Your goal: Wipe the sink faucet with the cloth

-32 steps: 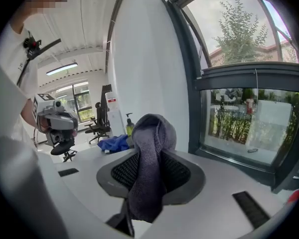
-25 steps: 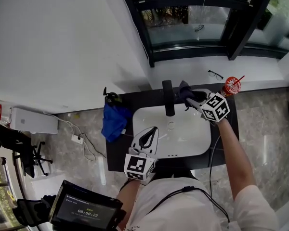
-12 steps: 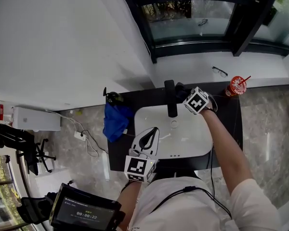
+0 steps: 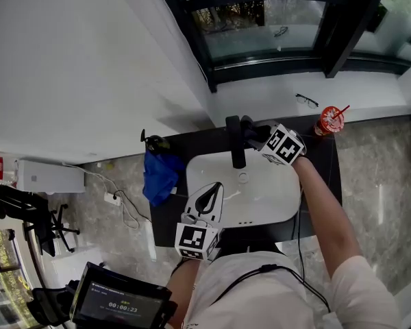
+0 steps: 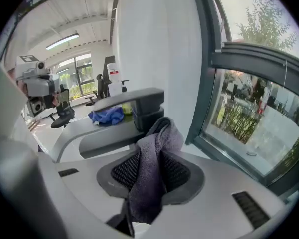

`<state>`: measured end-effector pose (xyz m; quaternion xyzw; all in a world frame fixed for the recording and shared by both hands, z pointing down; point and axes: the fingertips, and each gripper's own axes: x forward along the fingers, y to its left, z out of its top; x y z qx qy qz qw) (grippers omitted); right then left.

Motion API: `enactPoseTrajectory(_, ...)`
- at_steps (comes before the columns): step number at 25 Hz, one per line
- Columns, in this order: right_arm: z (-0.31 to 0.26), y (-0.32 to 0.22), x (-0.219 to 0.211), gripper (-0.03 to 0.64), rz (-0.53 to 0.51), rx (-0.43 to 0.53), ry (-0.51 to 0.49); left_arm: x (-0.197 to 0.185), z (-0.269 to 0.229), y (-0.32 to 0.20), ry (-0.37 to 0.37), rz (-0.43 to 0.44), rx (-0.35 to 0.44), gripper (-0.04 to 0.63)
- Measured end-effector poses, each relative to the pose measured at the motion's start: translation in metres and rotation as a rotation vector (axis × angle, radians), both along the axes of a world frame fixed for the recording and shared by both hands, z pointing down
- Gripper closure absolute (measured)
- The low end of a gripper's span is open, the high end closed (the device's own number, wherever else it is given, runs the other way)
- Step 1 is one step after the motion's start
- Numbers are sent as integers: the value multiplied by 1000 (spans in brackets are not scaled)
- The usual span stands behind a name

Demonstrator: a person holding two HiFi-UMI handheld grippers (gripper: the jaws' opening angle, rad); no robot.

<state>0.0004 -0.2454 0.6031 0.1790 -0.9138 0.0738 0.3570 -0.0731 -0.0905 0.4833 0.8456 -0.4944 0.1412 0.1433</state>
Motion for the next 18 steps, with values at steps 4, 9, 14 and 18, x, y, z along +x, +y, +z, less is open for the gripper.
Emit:
enactPoseTrajectory(4, -49, -5, 2, 497, -11, 83, -99, 9, -4, -2, 7, 20, 10, 601)
enactPoseTrajectory(9, -109, -15, 7, 497, 19, 150, -248, 13, -8, -4, 12, 31, 15, 601)
enactPoseTrajectory(14, -105, -38, 31, 497, 132, 188, -207, 14, -7, 1, 13, 28, 18, 601)
enactPoseTrajectory(18, -57, -44, 41, 497, 191, 148, -59, 11, -5, 5, 15, 20, 14, 601)
